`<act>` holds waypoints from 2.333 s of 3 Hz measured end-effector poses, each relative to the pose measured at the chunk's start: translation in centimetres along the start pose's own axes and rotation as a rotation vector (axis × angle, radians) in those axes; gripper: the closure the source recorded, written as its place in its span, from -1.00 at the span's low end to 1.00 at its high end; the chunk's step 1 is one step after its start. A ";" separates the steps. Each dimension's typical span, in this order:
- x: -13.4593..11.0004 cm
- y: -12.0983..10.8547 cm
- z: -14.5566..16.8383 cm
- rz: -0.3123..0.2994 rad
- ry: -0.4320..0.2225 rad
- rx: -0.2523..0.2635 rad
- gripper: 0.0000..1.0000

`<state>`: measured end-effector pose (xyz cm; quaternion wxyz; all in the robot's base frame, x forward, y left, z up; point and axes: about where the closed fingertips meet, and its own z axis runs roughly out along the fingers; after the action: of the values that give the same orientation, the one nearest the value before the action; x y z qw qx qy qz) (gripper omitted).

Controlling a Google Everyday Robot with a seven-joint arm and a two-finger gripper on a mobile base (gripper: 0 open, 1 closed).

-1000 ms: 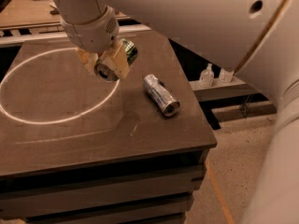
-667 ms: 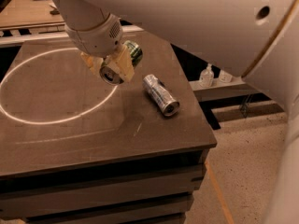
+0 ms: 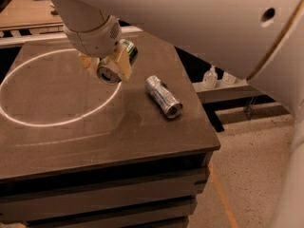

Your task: Place green can upright

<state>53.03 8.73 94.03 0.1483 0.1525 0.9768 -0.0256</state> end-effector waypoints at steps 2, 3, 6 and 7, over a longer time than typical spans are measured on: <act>-0.6 0.9 0.6 0.013 -0.027 0.050 1.00; -1.3 1.2 0.5 0.044 -0.064 0.078 1.00; -2.6 0.7 -0.1 0.067 -0.090 0.066 1.00; -3.8 0.7 0.5 0.102 -0.094 0.092 1.00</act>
Offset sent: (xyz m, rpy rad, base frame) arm -0.0039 -0.0063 -0.0101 -0.1509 0.0463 -0.2100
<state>56.87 8.27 94.65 0.1879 0.2073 0.9575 -0.0701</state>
